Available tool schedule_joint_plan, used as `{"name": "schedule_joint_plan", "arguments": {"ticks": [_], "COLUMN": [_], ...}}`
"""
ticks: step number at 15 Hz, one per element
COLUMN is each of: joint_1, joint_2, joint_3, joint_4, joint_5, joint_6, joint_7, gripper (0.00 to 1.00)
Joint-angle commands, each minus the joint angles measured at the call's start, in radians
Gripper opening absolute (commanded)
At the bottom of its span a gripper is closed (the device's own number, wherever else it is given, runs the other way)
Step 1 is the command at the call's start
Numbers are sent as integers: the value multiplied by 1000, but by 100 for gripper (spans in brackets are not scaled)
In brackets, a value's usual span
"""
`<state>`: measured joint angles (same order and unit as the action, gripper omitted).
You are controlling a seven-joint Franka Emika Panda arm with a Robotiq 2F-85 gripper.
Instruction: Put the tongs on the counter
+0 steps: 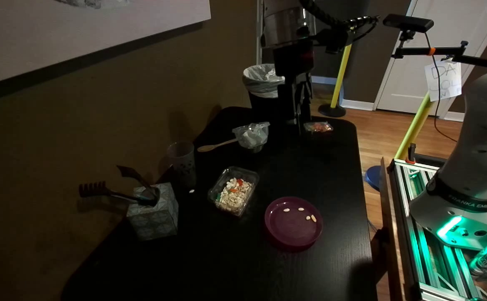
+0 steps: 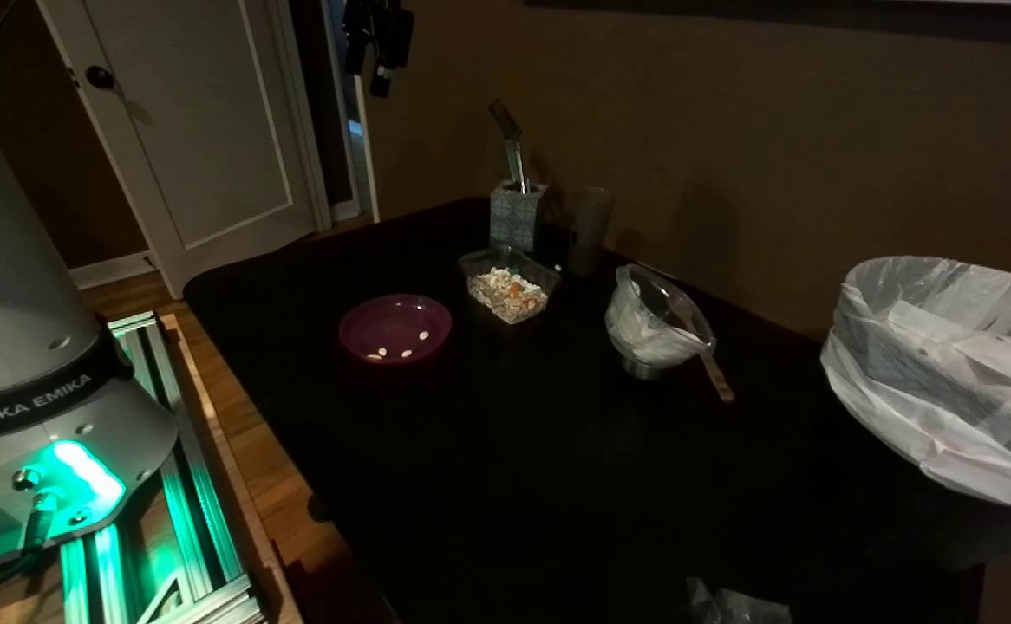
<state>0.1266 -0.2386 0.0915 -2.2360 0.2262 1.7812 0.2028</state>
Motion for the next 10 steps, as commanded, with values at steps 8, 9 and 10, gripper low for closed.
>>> {"name": "schedule_joint_plan", "arguments": {"ticks": [8, 9, 10], "joint_1": [-12, -12, -12], "joint_2": [0, 0, 2], "joint_3": [11, 11, 10], "joint_4": [1, 1, 0], "joint_5": [2, 2, 5], "joint_6": [-2, -2, 14], "joint_7": [-2, -2, -7], "gripper": [100, 100, 100]}}
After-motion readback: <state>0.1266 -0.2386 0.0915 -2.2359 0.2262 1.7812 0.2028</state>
